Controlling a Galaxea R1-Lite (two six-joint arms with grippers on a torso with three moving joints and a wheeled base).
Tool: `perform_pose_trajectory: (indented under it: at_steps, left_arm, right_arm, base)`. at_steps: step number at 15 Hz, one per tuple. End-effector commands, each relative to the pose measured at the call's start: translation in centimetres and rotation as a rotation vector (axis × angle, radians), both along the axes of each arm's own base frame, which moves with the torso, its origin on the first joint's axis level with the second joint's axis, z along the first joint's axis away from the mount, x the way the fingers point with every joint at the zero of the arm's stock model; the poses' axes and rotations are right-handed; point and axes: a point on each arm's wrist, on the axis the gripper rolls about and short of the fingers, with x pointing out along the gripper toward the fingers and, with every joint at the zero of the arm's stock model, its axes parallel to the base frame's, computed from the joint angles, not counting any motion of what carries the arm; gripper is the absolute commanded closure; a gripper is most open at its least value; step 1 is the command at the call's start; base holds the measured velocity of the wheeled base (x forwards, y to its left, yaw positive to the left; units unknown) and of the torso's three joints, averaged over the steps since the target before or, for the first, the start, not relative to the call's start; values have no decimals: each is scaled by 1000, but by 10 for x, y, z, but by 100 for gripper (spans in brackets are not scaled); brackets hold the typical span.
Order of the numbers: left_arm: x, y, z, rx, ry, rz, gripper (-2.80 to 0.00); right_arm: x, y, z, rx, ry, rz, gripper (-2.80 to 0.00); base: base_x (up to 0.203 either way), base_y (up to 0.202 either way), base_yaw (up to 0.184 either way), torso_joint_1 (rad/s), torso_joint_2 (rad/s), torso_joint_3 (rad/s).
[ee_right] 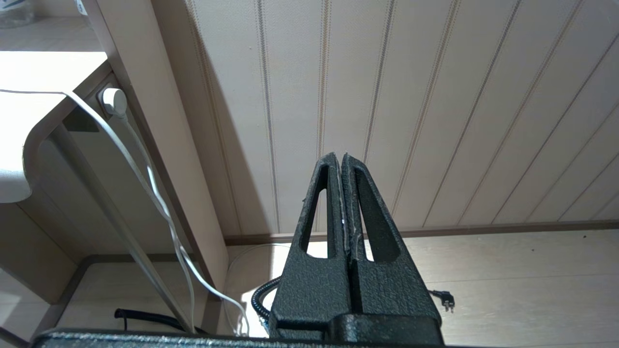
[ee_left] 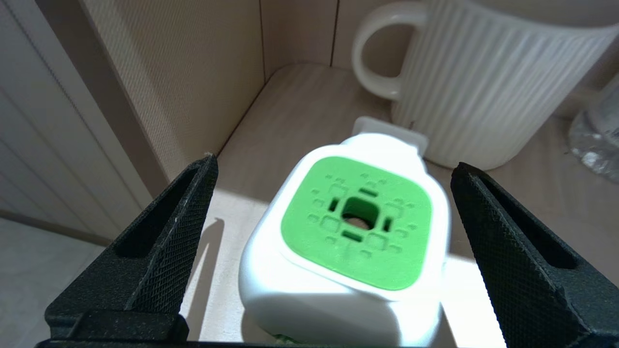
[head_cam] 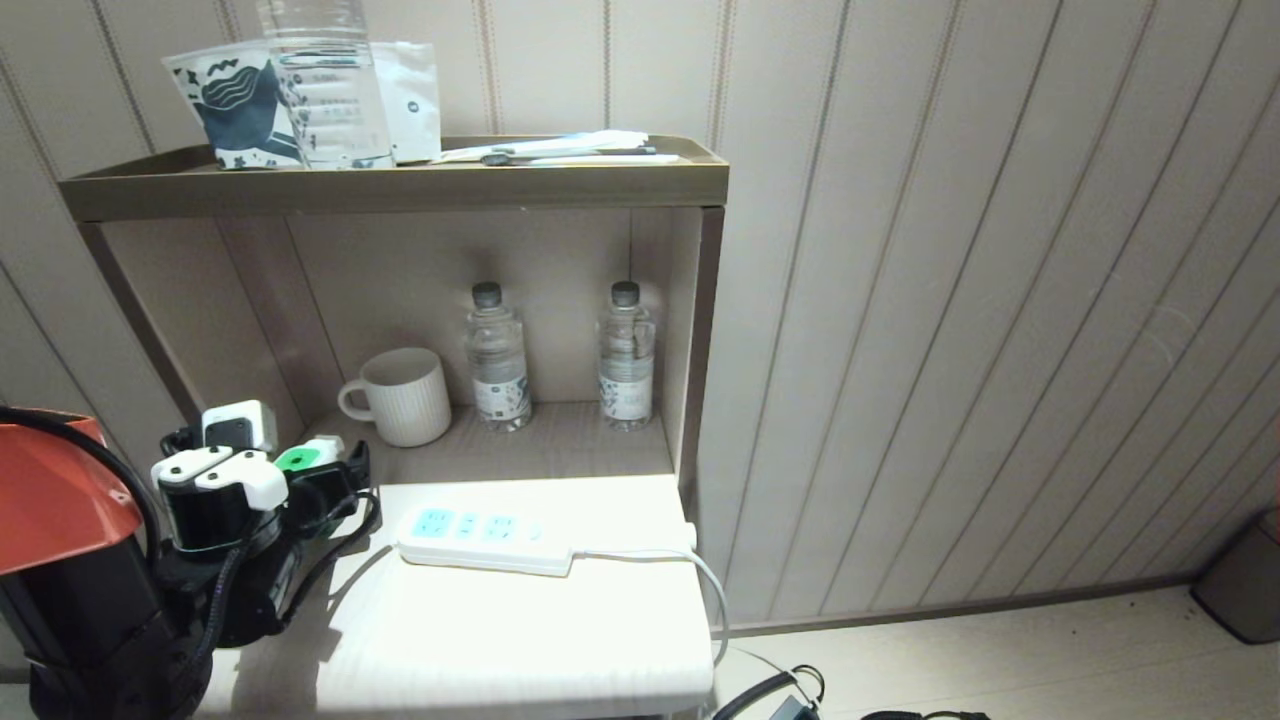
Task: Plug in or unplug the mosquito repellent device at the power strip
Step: Insert the plug into the socket
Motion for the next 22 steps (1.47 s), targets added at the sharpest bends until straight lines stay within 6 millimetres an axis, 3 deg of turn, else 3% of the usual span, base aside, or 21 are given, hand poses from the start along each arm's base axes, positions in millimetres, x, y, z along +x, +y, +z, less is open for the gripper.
perform_pose_trajectory:
  at_steps: [1,10,17,18,22]
  left_arm:
    - [3,3,-1,-7,-28,16,-280]
    - [29,5,-3,-10,-75,38,-280]
    - [31,8,-1,1,-82,45,-280]
    - [31,8,-1,1,-82,45,0]
    - [29,8,-1,5,-78,45,0]
  right_arm:
    - [0,0,0,-1,1,1,0]
    - [0,0,0,0,1,1,0]
    - [0,0,0,-1,1,1,0]
    - [0,0,0,-1,1,1,0]
    - [0,0,0,1,1,1,0]
  base:
    - [0,0,0,0,0,0]
    - [0,0,0,0,0,0]
    - [0,0,0,0,0,0]
    - [0,0,0,0,0,0]
    - [0,0,0,0,0,0]
